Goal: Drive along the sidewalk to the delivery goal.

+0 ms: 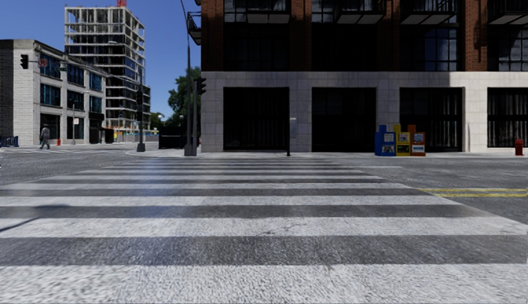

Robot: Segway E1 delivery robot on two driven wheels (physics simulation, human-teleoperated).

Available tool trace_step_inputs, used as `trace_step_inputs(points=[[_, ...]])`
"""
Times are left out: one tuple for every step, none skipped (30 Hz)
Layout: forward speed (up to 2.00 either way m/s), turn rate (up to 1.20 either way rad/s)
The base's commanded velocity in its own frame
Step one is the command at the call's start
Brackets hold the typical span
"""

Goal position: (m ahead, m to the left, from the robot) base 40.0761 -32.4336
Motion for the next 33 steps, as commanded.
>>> trace_step_inputs(points=[[2.00,0.23],[2.00,0.23],[2.00,0.22],[2.00,0.22],[2.00,0.22],[2.00,0.22],[2.00,0.22],[2.00,0.22],[2.00,0.24],[2.00,0.24],[2.00,0.27],[2.00,0.28],[2.00,0.28],[2.00,0.28],[2.00,0.27],[2.00,0.21],[2.00,0.20],[2.00,0.20],[2.00,0.19],[2.00,0.19],[2.00,0.21],[2.00,0.28],[2.00,0.28],[2.00,0.32],[2.00,0.33],[2.00,0.34],[2.00,0.34],[2.00,0.34],[2.00,0.34],[2.00,0.34],[2.00,0.34],[2.00,0.29],[2.00,0.27]])
